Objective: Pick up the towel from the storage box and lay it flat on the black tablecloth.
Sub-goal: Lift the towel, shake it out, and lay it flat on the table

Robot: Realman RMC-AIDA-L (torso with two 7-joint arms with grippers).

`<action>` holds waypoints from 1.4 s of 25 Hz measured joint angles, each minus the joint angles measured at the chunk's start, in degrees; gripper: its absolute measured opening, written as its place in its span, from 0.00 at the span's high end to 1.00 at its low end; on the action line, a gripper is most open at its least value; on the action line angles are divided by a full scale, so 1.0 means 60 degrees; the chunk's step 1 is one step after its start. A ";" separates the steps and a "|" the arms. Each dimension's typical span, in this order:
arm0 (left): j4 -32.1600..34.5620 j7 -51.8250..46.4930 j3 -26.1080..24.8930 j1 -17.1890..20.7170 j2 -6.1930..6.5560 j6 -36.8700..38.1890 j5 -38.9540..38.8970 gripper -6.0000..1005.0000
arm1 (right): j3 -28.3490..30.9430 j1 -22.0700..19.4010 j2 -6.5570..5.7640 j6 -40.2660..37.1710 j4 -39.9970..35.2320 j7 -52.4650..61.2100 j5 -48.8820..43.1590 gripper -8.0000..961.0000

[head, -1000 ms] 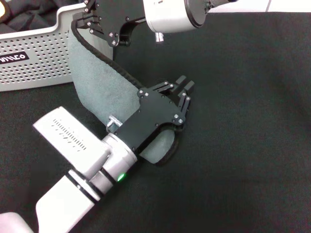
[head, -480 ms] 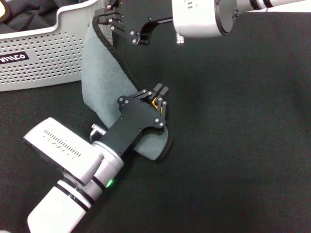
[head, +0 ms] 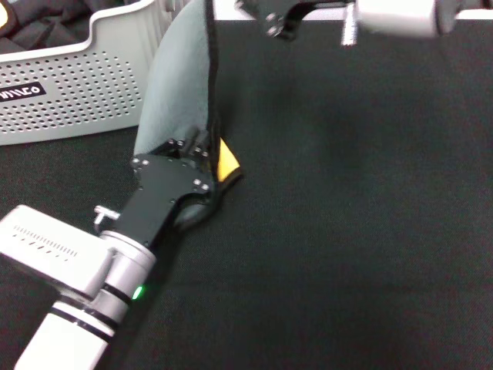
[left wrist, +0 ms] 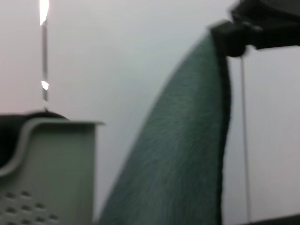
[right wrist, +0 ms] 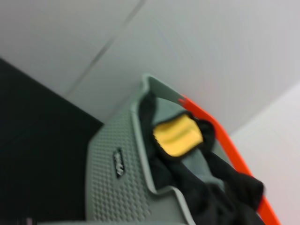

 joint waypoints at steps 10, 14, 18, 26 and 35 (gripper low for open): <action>0.0791 -0.0603 -0.0062 0.0263 0.0012 0.0693 -0.0267 0.91 | 0.1250 -0.0910 -0.0029 0.0888 -0.0632 0.1146 -0.0074 0.97; 0.1240 -0.1248 -0.0027 0.0351 0.0019 0.0844 -0.0255 0.90 | 0.1712 -0.1037 -0.0043 0.1382 -0.0649 0.1907 -0.0074 0.97; 0.1592 -0.1893 0.0690 0.0299 0.0033 0.0767 -0.0115 0.90 | 0.1758 -0.0909 -0.0018 0.1358 -0.0439 0.2326 -0.0081 0.97; 0.3360 -0.6819 0.3616 0.0338 0.0114 0.0846 0.0673 0.90 | 0.1889 -0.0161 -0.0020 0.0906 0.0408 0.2260 -0.0097 0.97; 0.4226 -0.9269 0.4767 0.0535 0.0036 0.0737 0.1109 0.90 | 0.2115 0.0520 0.0008 0.0637 0.0622 0.1645 0.0580 0.97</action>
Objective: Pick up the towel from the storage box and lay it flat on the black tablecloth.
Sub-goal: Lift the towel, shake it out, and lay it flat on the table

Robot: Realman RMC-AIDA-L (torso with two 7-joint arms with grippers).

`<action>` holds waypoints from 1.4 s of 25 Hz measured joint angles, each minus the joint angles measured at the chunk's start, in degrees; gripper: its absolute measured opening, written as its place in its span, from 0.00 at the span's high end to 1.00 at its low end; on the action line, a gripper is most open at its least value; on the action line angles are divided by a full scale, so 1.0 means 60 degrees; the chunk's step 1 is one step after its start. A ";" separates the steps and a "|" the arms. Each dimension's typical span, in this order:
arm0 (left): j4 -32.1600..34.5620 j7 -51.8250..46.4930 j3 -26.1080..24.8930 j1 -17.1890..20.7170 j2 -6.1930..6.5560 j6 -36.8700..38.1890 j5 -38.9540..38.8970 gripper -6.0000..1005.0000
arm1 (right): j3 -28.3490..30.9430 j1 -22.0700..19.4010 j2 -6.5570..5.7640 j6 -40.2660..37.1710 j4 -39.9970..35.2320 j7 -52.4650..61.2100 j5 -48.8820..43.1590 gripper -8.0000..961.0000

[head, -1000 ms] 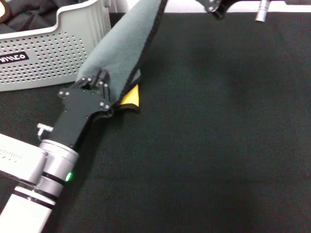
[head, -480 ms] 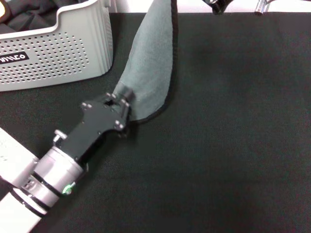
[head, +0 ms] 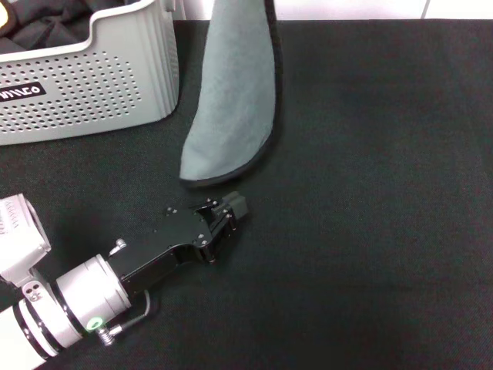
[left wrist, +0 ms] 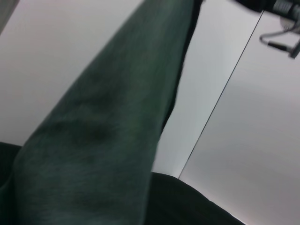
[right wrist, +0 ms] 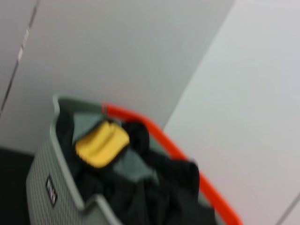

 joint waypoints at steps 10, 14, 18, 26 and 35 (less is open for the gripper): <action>-0.0401 0.0247 -0.0640 -0.0339 -0.0035 0.0222 -0.0128 0.85 | -0.0037 0.0929 0.0019 -0.0042 0.0367 0.0010 0.0113 0.97; -0.0747 0.0309 -0.0748 -0.0653 -0.0037 0.0168 0.0053 0.81 | 0.0061 0.1125 -0.0011 -0.0240 0.0403 -0.0004 0.0233 0.97; -0.1106 0.0293 -0.0744 -0.0940 -0.0037 0.0104 0.0129 0.77 | 0.0412 0.1523 -0.0048 -0.0324 0.0600 -0.0016 0.0320 0.97; -0.1933 0.0477 -0.0974 -0.1576 -0.0036 -0.0459 0.0227 0.68 | 0.0668 0.2444 -0.0044 -0.0337 0.1506 -0.0019 0.0276 0.97; -0.2332 0.1012 -0.2140 -0.2092 -0.0037 -0.0800 0.0632 0.66 | 0.0578 0.2528 0.0022 -0.0396 0.1442 -0.0019 0.0409 0.97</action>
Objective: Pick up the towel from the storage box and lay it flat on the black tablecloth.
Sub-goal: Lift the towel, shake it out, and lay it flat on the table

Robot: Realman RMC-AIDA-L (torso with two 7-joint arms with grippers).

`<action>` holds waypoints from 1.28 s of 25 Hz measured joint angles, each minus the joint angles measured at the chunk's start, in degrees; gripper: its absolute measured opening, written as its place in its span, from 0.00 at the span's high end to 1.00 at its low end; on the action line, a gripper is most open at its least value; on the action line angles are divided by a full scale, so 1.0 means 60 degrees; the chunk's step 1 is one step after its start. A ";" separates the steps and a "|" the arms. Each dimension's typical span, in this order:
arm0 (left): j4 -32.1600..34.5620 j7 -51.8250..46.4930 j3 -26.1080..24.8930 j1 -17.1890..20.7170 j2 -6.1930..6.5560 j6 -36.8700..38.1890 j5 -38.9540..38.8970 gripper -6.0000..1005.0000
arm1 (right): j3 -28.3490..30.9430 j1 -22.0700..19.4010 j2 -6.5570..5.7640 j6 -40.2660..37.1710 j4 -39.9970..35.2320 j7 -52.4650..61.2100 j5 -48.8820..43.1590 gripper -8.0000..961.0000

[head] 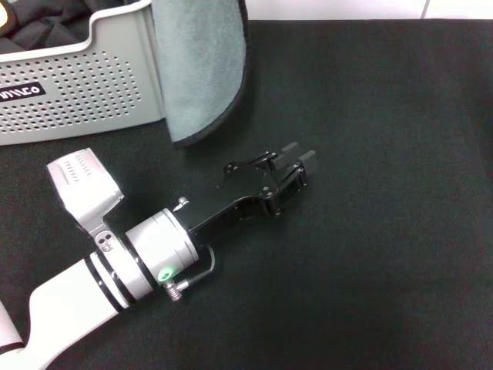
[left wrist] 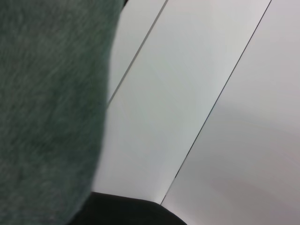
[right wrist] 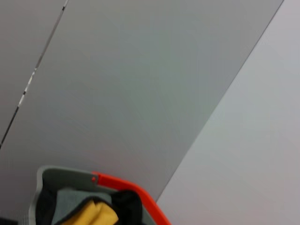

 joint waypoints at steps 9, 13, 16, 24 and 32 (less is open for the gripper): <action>0.0242 -0.0438 -0.0122 0.0135 0.0000 0.0497 0.0094 0.65 | 0.0272 -0.1050 -0.0071 0.0130 -0.1695 -0.0001 0.0350 0.97; 0.0530 -0.1543 -0.0134 0.0195 0.0001 0.1369 0.0072 0.60 | 0.0363 -0.1666 -0.0066 0.0215 -0.2265 -0.0505 0.1002 0.97; 0.0704 -0.2193 -0.0269 0.0192 0.0000 0.1462 0.0003 0.48 | 0.0405 -0.1863 -0.0055 0.0196 -0.2358 -0.0879 0.1454 0.97; 0.1070 -0.3179 -0.0491 0.0208 0.0000 0.1367 -0.0027 0.49 | 0.0549 -0.1963 -0.0046 0.0155 -0.2380 -0.1440 0.2157 0.97; 0.1113 -0.3346 -0.1145 0.0475 0.0000 0.1330 -0.0053 0.50 | 0.0572 -0.2004 -0.0042 0.0190 -0.2447 -0.1490 0.2305 0.97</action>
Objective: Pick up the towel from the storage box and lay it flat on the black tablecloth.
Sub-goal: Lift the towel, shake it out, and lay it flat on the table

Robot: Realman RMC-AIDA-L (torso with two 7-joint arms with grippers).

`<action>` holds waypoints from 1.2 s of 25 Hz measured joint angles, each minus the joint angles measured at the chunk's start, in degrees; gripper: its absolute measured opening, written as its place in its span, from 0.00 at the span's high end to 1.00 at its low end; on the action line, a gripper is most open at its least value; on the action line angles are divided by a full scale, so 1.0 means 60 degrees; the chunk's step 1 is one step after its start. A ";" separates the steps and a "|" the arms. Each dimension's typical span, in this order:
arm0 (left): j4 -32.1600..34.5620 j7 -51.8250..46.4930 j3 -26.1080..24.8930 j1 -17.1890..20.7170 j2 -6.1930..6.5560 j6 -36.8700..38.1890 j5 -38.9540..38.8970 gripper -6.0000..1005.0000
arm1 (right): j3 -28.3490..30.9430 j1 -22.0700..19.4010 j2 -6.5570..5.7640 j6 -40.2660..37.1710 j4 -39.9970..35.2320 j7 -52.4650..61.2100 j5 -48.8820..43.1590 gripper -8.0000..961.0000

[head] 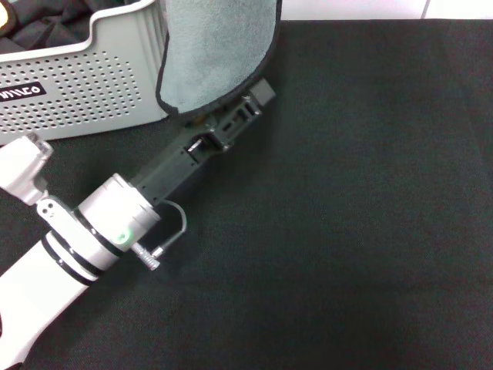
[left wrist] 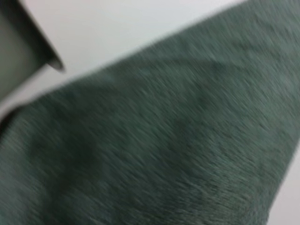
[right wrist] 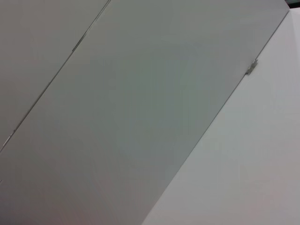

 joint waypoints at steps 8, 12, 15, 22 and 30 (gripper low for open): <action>0.0320 -0.0129 -0.0309 0.0338 0.0000 0.0570 -0.0029 0.52 | 0.0029 -0.0424 0.0009 -0.0011 -0.0178 -0.0040 0.0017 0.97; 0.0467 -0.0190 -0.0255 0.0353 0.0001 0.0768 0.0133 0.53 | 0.0173 -0.0508 0.0009 0.0018 -0.0130 -0.0112 0.0114 0.97; 0.0470 -0.0221 -0.0326 0.0373 0.0001 0.0800 0.0007 0.53 | 0.0229 -0.0665 -0.0014 0.0132 -0.0133 -0.0142 0.0334 0.97; 0.0476 -0.0239 -0.0345 0.0529 0.0000 0.0809 -0.0365 0.55 | 0.0283 -0.1296 -0.0019 0.0208 -0.0421 -0.0203 0.0530 0.97; 0.0576 -0.0666 -0.0339 0.0596 0.0036 0.0913 -0.0441 0.59 | 0.0339 -0.2169 0.0020 0.0411 -0.0402 -0.0215 0.0944 0.97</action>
